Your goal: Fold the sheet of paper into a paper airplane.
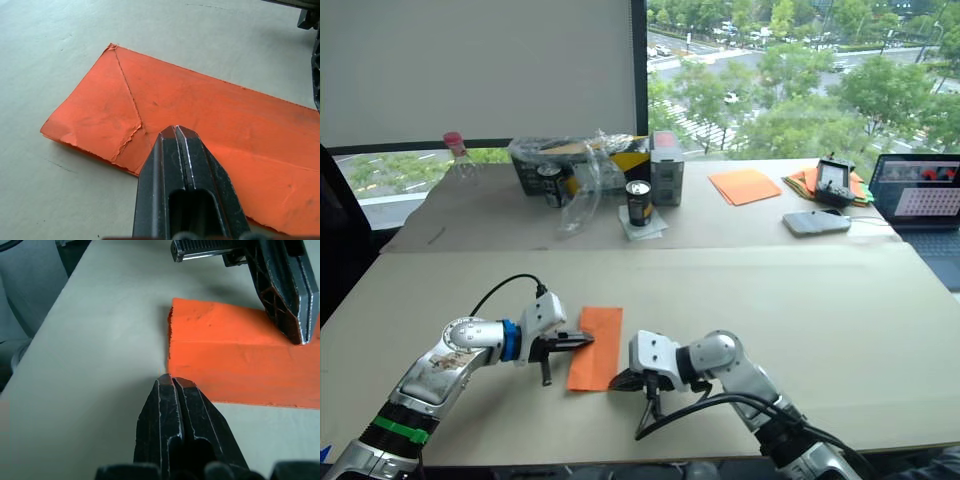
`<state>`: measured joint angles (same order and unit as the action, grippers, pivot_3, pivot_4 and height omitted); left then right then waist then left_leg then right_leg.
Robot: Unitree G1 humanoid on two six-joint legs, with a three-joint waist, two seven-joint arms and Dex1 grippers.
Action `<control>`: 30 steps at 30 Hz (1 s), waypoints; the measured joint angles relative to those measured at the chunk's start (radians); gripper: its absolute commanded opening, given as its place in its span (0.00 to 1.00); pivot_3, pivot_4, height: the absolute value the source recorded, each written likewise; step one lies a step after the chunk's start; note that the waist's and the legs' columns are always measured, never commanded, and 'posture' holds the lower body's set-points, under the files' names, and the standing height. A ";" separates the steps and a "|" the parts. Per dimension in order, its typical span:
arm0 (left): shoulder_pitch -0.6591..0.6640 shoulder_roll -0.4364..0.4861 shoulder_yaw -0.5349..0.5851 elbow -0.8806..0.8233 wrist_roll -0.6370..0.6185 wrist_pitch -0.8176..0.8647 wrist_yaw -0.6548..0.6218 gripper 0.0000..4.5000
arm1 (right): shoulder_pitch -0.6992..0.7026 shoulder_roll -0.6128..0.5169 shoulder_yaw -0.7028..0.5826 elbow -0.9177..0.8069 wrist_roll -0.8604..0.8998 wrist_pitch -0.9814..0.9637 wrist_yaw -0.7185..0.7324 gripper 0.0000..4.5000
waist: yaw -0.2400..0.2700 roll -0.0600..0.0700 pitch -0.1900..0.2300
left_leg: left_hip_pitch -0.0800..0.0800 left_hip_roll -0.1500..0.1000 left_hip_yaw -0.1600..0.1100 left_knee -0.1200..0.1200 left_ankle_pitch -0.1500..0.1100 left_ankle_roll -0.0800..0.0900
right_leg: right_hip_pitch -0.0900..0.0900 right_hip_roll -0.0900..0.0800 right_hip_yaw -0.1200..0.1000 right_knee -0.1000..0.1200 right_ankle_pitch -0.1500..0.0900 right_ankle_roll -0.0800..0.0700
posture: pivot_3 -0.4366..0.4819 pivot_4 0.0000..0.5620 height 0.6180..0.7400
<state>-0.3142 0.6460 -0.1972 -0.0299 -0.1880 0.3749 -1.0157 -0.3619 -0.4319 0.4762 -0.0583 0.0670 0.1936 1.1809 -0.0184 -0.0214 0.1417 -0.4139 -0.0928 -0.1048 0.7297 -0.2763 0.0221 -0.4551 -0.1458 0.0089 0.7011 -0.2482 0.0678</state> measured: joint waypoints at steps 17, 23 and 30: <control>-0.024 -0.006 0.000 0.056 -0.002 -0.043 -0.051 0.00 | -0.082 -0.048 -0.103 -0.172 0.091 0.282 -0.096 0.00 | 0.006 0.000 0.000 | -0.001 0.000 0.000 0.000 0.000 0.000 | 0.000 0.000 -0.001 -0.001 0.000 0.000 | 0.48 0.27 0.43; -0.020 -0.013 0.008 0.057 -0.006 -0.044 -0.041 0.00 | -0.149 0.045 -0.025 -0.005 -0.044 0.227 -0.232 0.00 | 0.006 0.000 0.000 | -0.001 0.000 0.000 0.000 0.000 0.000 | -0.001 0.000 -0.001 0.000 0.000 0.000 | 0.48 0.27 0.43; 0.032 -0.003 0.062 0.012 -0.018 -0.014 -0.005 0.00 | -0.178 0.096 0.013 0.106 -0.084 0.168 -0.263 0.00 | -0.003 0.000 0.000 | -0.001 0.000 0.000 0.000 0.000 0.000 | -0.002 0.000 -0.001 0.001 0.000 -0.001 | 0.48 0.27 0.43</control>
<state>-0.2827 0.6430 -0.1349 -0.0180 -0.2057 0.3612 -1.0212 -0.5395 -0.3363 0.4888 0.0475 -0.0171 0.3611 0.9176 -0.0219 -0.0216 0.1417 -0.4147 -0.0924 -0.1050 0.7296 -0.2761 0.0218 -0.4569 -0.1456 0.0082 0.7019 -0.2481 0.0673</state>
